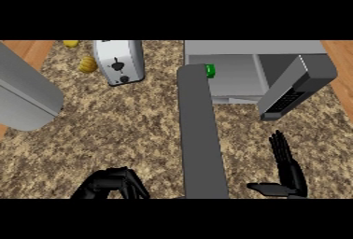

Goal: Pick up the milk, place it into the microwave and close the microwave

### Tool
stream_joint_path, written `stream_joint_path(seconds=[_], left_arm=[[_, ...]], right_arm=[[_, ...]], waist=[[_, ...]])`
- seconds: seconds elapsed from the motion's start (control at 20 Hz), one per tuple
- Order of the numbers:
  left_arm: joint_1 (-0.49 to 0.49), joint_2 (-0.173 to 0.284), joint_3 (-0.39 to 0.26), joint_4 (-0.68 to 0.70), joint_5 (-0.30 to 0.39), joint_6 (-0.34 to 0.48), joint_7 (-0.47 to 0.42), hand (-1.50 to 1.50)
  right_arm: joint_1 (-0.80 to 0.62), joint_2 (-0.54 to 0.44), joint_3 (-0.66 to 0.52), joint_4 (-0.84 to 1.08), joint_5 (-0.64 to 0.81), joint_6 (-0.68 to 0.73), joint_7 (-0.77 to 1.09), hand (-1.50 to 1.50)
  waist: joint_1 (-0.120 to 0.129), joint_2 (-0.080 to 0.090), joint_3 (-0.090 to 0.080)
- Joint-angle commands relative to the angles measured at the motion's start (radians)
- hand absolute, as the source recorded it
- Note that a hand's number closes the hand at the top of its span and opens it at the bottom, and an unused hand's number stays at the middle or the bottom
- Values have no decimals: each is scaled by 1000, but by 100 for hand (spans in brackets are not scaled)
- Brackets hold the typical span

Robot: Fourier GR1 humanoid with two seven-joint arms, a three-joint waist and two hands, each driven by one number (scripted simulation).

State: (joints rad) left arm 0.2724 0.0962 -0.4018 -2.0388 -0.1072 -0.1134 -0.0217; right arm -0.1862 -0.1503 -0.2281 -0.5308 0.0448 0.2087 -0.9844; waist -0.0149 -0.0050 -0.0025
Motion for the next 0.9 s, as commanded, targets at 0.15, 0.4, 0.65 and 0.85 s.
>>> stream_joint_path(seconds=[0.15,0.4,0.65,0.85], left_arm=[[-149,-21,-61,104,-29,-57,68,150],[-292,-73,-119,290,-39,-115,135,150],[-412,-95,-187,462,-75,-46,69,150],[-430,-96,-363,592,-134,103,-20,150]], right_arm=[[185,-10,40,-229,-51,107,-13,-150],[297,-55,52,-330,-94,161,-18,-150],[359,-88,54,-392,-147,202,-22,-150],[412,-118,84,-514,-167,212,5,-150]], waist=[[-4,2,1],[-20,4,1],[-6,6,2],[-15,5,1]])
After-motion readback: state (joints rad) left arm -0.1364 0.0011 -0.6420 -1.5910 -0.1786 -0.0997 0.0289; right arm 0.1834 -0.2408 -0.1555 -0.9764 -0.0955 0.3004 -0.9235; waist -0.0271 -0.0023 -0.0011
